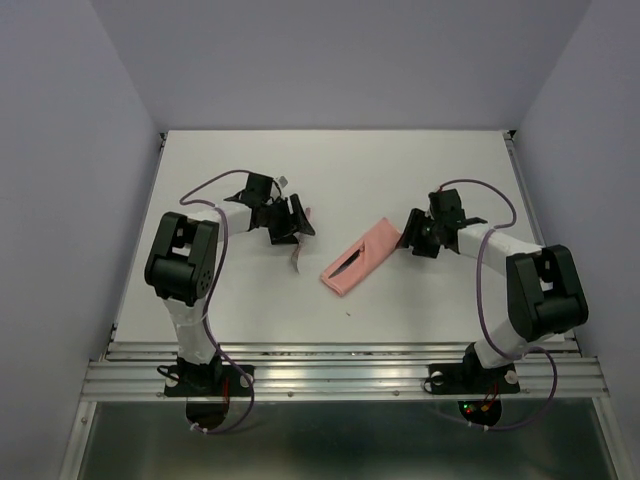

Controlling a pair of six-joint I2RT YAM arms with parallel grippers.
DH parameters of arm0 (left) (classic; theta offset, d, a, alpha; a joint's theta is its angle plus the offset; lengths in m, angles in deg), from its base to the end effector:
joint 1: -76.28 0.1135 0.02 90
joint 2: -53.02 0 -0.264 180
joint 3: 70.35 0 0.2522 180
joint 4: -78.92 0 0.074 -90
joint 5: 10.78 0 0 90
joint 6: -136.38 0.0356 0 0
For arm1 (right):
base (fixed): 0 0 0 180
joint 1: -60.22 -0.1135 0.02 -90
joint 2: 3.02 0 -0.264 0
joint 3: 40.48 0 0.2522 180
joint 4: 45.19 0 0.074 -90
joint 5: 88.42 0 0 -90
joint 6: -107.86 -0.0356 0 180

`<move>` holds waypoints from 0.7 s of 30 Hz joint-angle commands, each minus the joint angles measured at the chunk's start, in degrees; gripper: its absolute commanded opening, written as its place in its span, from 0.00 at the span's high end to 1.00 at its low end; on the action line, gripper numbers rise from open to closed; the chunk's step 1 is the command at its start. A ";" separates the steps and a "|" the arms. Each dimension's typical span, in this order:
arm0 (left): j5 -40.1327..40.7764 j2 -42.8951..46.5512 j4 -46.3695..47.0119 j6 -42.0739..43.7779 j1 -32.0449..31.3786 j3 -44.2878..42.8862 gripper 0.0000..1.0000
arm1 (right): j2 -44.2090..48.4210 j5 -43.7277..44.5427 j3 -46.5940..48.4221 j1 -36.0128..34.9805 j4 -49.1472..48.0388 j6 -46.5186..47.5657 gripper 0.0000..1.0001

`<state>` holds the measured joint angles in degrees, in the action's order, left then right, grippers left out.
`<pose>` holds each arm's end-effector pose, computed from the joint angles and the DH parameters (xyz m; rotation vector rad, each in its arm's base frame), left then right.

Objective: Fold the napkin into a case and place the utensils inside
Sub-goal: Move the fork to the center of the board.

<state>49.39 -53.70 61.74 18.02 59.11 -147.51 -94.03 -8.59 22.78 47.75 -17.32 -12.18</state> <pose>0.3647 -0.1312 0.1655 0.0188 2.4774 -0.9832 0.3008 0.0730 0.1700 0.3263 2.5798 0.5071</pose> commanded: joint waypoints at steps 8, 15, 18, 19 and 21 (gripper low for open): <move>29.19 5.80 -13.10 1.28 -1.80 -1.56 0.21 | 4.87 -0.28 -2.56 -0.45 -3.38 -1.25 0.41; 36.41 4.16 -17.76 7.96 -9.28 -6.47 0.21 | 4.25 -0.46 -2.12 -0.45 -4.00 -1.86 0.41; 33.87 3.36 -16.18 8.06 -10.95 -7.27 0.21 | 4.43 -0.28 -2.30 -0.45 -4.18 -2.12 0.41; 34.13 3.01 -16.18 7.88 -11.65 -8.05 0.21 | 4.60 -0.37 -2.47 -0.45 -4.09 -2.30 0.41; 36.40 1.09 -17.49 7.62 -12.53 -9.20 0.22 | 5.13 -0.28 -2.82 -0.45 -4.35 -2.39 0.41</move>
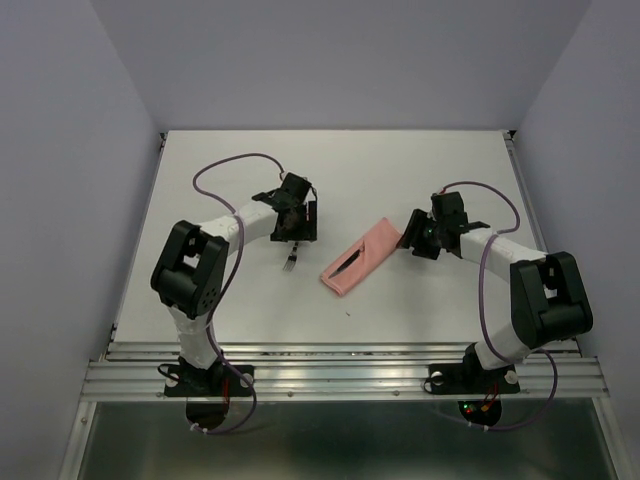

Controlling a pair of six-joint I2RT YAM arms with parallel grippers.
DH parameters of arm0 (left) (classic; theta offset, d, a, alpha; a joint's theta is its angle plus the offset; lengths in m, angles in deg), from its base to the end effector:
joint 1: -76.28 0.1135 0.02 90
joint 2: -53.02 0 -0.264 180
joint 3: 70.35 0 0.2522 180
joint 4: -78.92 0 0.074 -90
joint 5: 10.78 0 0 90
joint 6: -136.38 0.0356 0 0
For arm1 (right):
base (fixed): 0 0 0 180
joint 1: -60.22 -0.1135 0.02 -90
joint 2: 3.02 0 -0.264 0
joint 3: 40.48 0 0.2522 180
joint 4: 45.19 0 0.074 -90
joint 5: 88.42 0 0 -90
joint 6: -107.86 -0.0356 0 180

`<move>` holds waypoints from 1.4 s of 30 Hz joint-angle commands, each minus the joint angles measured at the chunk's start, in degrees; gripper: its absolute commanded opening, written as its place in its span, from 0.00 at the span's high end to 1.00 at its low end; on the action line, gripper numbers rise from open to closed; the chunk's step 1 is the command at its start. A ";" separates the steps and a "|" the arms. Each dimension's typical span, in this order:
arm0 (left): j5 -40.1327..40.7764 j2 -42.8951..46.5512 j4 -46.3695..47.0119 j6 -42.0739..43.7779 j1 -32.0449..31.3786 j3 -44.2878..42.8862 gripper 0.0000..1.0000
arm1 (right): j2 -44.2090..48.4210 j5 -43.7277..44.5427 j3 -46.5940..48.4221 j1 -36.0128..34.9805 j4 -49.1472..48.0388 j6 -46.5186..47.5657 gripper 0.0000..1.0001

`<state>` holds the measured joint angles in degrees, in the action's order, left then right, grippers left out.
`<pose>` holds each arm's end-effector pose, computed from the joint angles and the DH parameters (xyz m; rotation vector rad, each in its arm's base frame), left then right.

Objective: Fold the napkin into a case and place the utensils inside
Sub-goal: Move the fork to the center of the board.

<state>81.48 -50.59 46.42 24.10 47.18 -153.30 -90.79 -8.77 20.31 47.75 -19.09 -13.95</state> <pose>0.3360 -0.1854 0.1934 0.1337 2.5236 -0.3199 0.2915 0.0710 0.1757 0.3536 2.5357 0.5366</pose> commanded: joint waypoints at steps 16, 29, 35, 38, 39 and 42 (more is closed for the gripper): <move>9.42 -9.33 -5.51 3.38 -2.10 -8.94 1.00 | 2.95 0.68 -2.20 -0.45 -2.76 -1.15 0.41; 5.39 1.92 -12.80 16.83 -12.46 -11.76 1.00 | -0.64 9.11 3.68 -0.45 -3.02 -4.84 0.48; 3.11 3.68 -14.74 19.55 -17.74 -8.34 1.00 | -7.49 11.39 12.55 0.08 -2.85 -5.45 0.69; 1.69 4.12 -15.35 19.73 -20.11 -8.50 1.00 | -12.07 11.40 16.51 0.60 -2.85 -5.63 0.83; 0.91 3.77 -15.53 19.82 -20.55 -8.77 1.00 | -13.99 11.40 17.13 0.60 -2.85 -5.80 0.85; 0.02 2.89 -16.32 20.08 -21.96 -9.73 1.00 | -17.68 10.88 19.59 0.60 -2.85 -6.33 0.87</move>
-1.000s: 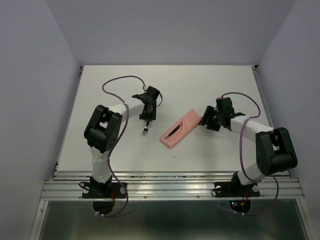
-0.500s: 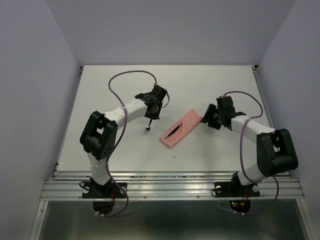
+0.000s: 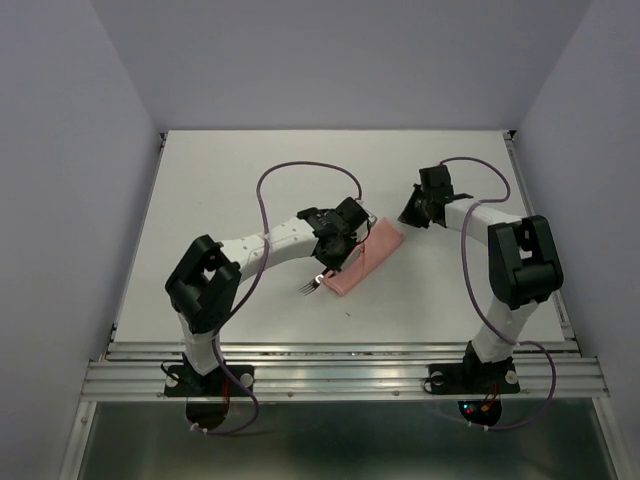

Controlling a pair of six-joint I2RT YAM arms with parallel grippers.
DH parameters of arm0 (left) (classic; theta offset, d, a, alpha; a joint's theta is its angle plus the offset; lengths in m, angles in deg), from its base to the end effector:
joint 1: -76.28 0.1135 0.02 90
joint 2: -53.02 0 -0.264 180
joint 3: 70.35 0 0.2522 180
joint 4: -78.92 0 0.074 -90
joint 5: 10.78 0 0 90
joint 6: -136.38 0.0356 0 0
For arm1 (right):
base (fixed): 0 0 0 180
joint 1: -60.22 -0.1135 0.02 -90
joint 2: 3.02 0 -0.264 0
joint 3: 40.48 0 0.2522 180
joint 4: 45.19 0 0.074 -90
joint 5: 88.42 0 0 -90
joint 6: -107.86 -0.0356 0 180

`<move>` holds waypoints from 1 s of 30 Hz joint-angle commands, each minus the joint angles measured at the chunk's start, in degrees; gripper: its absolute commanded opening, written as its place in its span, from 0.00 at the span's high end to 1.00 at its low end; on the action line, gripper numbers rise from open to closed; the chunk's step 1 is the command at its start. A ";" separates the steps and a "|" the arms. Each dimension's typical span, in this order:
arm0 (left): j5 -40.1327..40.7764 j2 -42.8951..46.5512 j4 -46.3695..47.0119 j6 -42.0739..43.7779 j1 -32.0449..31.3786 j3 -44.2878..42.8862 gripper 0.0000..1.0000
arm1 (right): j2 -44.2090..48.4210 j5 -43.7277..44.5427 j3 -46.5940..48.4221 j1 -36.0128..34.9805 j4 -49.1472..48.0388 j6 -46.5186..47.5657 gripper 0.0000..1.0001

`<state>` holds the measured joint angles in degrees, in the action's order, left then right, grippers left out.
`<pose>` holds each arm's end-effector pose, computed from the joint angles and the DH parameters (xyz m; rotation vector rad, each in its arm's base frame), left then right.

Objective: Fold the napkin into a case and place the utensils inside
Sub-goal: Move the fork to the center of the board, then insert the fork into the folded napkin.

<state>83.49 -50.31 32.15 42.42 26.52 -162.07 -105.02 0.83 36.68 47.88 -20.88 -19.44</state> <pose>0.2509 -0.2924 0.2264 0.9886 2.4110 -0.2467 0.3667 0.0807 0.1829 0.5279 2.4131 0.4008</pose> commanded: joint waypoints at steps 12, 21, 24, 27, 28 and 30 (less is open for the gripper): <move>-3.57 0.06 -3.72 3.53 -3.59 -1.94 1.00 | -7.25 -4.08 4.02 0.47 -1.49 -0.05 0.88; -3.31 -2.05 -4.60 3.70 -4.30 -2.90 1.00 | -6.81 -5.05 2.52 0.47 -1.93 0.21 0.88; -3.31 -2.84 -4.60 3.62 -4.56 -3.52 1.00 | -6.55 -5.57 1.82 0.47 -2.55 -0.05 0.88; -3.04 -3.45 -4.86 3.70 -4.73 -4.14 1.00 | -6.11 -5.92 1.03 0.47 -3.16 -0.23 0.89; -2.78 -3.63 -4.95 3.70 -4.73 -4.31 1.00 | -6.02 -5.93 0.94 0.47 -3.25 -0.14 0.89; -2.78 -4.42 -5.04 3.70 -4.91 -4.84 1.00 | -6.11 -6.01 0.59 0.47 -3.34 -0.14 0.89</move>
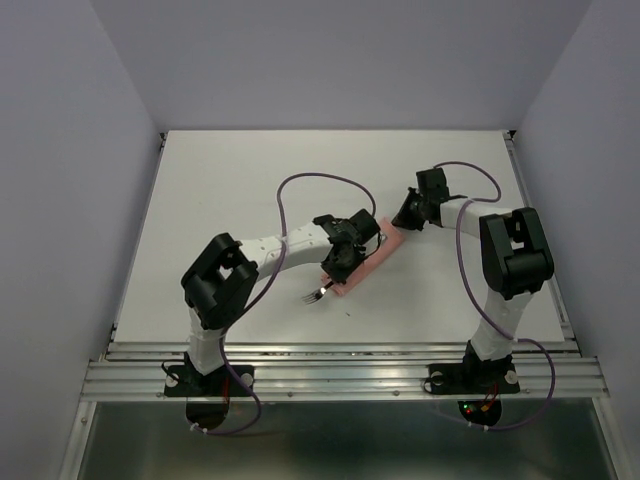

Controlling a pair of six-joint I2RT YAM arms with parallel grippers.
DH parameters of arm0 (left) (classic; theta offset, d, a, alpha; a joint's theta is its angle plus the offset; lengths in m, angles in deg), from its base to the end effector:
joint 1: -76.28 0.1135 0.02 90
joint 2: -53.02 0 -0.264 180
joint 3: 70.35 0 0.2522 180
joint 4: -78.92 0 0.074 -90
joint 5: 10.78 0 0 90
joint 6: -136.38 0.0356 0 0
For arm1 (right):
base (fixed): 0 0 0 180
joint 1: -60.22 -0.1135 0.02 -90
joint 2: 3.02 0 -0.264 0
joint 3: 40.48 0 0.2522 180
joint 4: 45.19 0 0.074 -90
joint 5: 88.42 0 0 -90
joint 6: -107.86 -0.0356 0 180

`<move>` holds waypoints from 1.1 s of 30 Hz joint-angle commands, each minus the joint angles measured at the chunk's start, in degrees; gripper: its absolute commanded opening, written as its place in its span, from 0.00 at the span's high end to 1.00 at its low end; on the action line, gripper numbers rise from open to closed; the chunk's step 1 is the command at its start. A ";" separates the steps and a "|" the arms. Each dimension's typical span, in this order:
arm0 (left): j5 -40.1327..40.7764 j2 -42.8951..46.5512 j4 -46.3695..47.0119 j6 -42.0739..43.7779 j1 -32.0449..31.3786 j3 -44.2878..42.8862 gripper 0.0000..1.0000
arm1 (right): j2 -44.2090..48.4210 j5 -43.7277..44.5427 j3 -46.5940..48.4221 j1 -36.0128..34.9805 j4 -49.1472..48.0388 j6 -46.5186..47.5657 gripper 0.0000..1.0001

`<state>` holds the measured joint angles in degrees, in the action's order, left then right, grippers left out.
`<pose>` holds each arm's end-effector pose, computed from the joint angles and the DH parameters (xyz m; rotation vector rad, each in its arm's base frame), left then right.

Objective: Fold the napkin into a case and place the utensils inside
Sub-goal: Insert the fork into the folded napkin.

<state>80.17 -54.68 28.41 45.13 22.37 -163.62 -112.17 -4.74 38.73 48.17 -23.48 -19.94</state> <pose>0.2308 -0.3156 0.2029 1.2083 2.4530 -0.2613 0.3835 0.0859 0.1512 0.5173 2.4816 0.4983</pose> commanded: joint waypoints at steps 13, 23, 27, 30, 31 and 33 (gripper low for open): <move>0.54 -4.01 -0.69 0.11 -1.02 -7.33 1.00 | 2.71 -1.14 -6.56 0.19 -3.11 -0.96 0.89; -2.36 -7.08 0.98 0.99 -0.85 -12.15 1.00 | 3.85 -0.44 -9.55 0.19 -5.04 -2.27 0.89; -4.02 -9.10 1.16 2.57 -0.23 -14.89 1.00 | 4.46 -0.27 -9.99 0.19 -4.87 -2.19 0.89; -4.82 -10.16 1.42 2.92 0.12 -16.20 1.00 | 4.73 0.00 -10.08 -0.34 -4.61 -2.10 0.89; -4.90 -10.42 1.42 3.01 0.21 -16.47 1.00 | 4.90 0.09 -10.08 -0.34 -4.61 -2.01 0.89; -5.26 -11.30 1.68 2.93 0.47 -17.26 1.00 | 4.99 0.17 -10.17 -0.34 -4.61 -1.93 0.89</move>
<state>76.56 -65.85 29.57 46.61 22.32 -177.35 -108.08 -6.14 30.36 48.15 -30.98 -22.70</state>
